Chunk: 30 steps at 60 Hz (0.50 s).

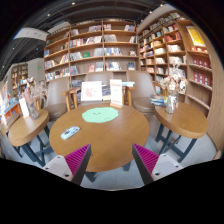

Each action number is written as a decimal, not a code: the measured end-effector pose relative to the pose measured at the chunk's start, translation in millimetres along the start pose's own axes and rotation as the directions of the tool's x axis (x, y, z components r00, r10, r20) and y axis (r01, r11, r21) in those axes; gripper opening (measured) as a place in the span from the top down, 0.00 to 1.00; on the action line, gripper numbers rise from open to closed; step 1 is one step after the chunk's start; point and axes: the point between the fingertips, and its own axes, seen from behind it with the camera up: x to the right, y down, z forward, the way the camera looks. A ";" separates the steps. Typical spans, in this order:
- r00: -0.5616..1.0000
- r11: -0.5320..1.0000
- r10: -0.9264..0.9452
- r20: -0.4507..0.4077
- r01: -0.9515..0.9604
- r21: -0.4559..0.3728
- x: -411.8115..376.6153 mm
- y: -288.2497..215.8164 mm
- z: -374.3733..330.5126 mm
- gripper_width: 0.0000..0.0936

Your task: Arrange mouse

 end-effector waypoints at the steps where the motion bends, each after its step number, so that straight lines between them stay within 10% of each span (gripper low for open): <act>1: 1.000 1.000 0.000 -0.001 0.000 -0.002 0.2 0.6 0.1 0.09; 30: 0.998 0.998 -0.065 0.023 0.066 -0.026 -42.2 1.8 26.0 0.09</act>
